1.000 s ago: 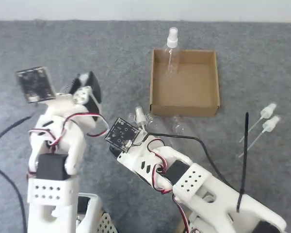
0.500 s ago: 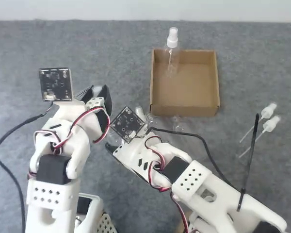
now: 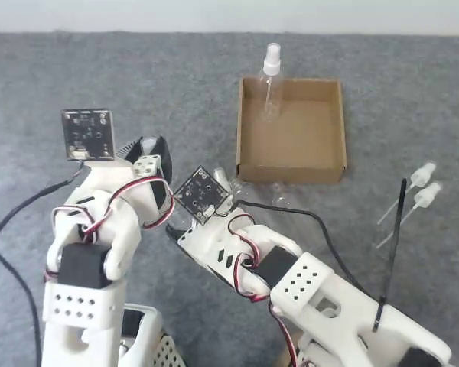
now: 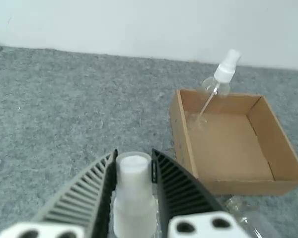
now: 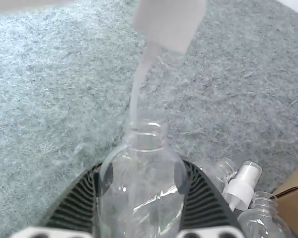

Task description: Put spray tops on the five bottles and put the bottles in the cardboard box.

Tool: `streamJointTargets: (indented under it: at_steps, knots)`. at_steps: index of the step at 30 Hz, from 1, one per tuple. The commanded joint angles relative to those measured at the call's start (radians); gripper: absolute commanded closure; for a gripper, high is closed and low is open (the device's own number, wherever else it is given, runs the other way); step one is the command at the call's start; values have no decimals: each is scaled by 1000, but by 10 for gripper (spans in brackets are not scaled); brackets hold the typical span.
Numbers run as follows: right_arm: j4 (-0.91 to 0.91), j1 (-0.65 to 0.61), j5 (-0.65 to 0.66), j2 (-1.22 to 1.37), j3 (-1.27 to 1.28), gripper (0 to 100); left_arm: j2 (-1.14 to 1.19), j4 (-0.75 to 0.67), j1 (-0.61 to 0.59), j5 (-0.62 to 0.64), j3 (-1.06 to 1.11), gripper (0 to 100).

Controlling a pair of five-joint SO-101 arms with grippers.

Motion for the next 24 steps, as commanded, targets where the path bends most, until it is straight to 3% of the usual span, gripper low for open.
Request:
streamJointTargets:
  at_steps: [1,5,20,24]
  knots:
    - [-25,44,-49,-47,-83,992,-17,25,-6,-25,-5,990]
    - [-25,61,-118,-48,-83,992,-17,28,-5,-25,-5,990]
    - [-59,67,-120,-54,-48,992,-17,20,2,-44,33,990]
    - [-223,73,-204,-51,8,992,-17,20,2,-44,33,990]
